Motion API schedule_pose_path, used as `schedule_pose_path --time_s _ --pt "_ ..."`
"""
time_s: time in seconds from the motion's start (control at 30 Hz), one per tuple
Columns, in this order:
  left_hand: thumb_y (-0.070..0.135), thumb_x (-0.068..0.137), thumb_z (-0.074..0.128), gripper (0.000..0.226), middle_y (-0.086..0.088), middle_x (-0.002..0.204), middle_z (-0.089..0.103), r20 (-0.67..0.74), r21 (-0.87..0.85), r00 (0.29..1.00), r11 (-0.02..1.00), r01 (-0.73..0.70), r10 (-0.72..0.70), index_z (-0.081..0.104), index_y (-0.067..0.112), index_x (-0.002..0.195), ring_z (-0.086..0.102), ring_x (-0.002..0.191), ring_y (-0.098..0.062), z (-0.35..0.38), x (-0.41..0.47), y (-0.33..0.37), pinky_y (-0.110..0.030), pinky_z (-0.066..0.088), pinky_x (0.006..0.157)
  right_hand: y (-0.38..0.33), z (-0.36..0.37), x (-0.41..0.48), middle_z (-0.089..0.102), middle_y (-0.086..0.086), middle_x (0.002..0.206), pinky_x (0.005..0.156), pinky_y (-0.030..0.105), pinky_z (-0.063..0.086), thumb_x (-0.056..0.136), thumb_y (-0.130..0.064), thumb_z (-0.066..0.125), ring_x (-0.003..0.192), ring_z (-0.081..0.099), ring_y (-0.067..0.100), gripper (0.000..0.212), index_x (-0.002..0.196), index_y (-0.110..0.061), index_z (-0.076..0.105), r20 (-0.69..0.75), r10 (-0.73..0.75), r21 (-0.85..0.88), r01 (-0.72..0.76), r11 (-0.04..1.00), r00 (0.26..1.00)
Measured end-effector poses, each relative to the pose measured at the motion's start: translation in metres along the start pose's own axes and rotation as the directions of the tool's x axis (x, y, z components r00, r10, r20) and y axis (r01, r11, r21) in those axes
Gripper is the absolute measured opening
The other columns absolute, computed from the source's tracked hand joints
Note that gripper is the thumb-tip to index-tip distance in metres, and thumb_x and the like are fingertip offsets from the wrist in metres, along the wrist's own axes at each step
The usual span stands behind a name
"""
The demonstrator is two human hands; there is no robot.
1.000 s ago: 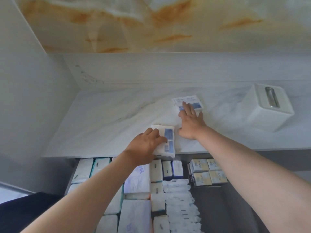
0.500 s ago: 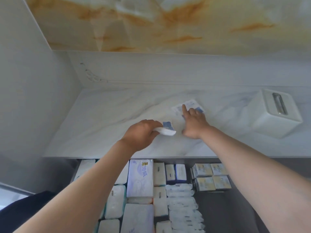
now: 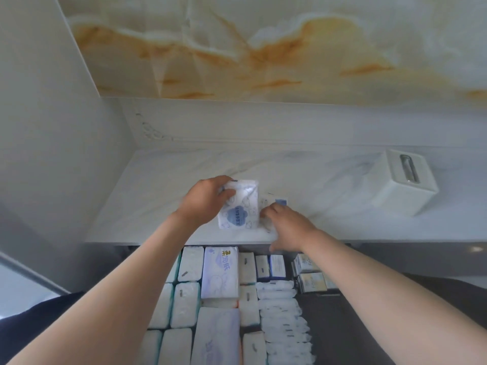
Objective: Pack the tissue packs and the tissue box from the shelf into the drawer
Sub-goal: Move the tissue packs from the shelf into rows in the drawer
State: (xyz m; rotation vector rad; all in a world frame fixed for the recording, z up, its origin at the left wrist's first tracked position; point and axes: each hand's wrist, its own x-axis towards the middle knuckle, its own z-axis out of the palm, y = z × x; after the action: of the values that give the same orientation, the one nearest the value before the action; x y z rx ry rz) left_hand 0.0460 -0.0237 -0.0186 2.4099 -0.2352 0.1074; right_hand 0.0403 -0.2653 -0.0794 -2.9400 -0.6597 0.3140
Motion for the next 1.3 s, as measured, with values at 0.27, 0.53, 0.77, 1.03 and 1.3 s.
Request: schedule_pose_path --time_s 0.27,0.53,0.77,1.03,1.3 --pt "0.029 0.095 0.059 0.028 -0.001 0.111 0.070 -0.209 0.005 0.978 1.000 0.010 -0.009 0.064 0.026 0.122 0.061 0.101 -0.027 -0.012 -0.021 0.020 -0.028 0.043 0.075 -0.018 -0.032 -0.025 0.069 0.008 0.111 0.075 0.030 0.047 0.088 -0.006 0.056 0.102 0.063 0.032 0.029 0.111 -0.019 0.067 -0.223 0.130 0.242 -0.074 0.968 0.966" --pt "0.020 0.089 0.070 0.018 0.004 0.137 0.049 0.159 -0.058 0.932 0.945 -0.322 0.327 0.072 0.019 0.106 0.051 0.118 -0.008 0.006 -0.034 0.049 -0.021 0.039 0.096 -0.020 -0.107 -0.066 0.065 0.013 0.092 0.057 0.037 0.061 0.086 0.000 0.048 0.074 0.069 0.029 0.021 0.095 -0.013 0.061 0.070 0.321 0.788 -0.250 0.563 0.944" --pt "0.018 0.092 0.064 0.019 0.003 0.105 0.058 0.124 -0.142 0.932 0.936 -0.323 0.340 0.065 0.017 0.111 0.056 0.090 -0.012 0.058 -0.056 0.056 -0.019 0.038 0.079 -0.018 -0.071 -0.073 0.072 0.012 0.103 0.077 0.048 0.061 0.081 -0.039 0.068 0.092 0.072 0.030 0.040 0.111 -0.013 0.062 0.345 0.059 0.763 -0.316 0.564 0.937" --pt "0.047 0.083 0.070 0.035 0.005 0.089 0.061 0.285 -0.231 0.958 0.972 0.050 0.019 0.050 0.024 0.098 0.058 0.078 -0.013 0.091 -0.067 0.044 -0.025 0.047 0.070 0.006 -0.032 -0.074 0.061 -0.005 0.085 0.061 0.033 0.044 0.081 -0.028 0.069 0.077 0.059 0.020 0.020 0.086 -0.028 0.050 0.128 0.128 0.277 -0.159 0.948 0.984" --pt "0.035 0.094 0.044 0.047 -0.009 0.131 0.054 0.723 0.328 0.680 0.927 -0.180 -0.123 0.047 0.023 0.140 0.046 0.122 -0.028 0.142 -0.086 0.004 -0.039 0.038 0.103 0.019 0.003 -0.072 0.067 -0.006 0.097 0.071 0.033 0.051 0.084 -0.013 0.063 0.085 0.062 0.017 0.027 0.108 -0.025 0.062 0.165 0.120 0.420 -0.180 0.889 0.979"
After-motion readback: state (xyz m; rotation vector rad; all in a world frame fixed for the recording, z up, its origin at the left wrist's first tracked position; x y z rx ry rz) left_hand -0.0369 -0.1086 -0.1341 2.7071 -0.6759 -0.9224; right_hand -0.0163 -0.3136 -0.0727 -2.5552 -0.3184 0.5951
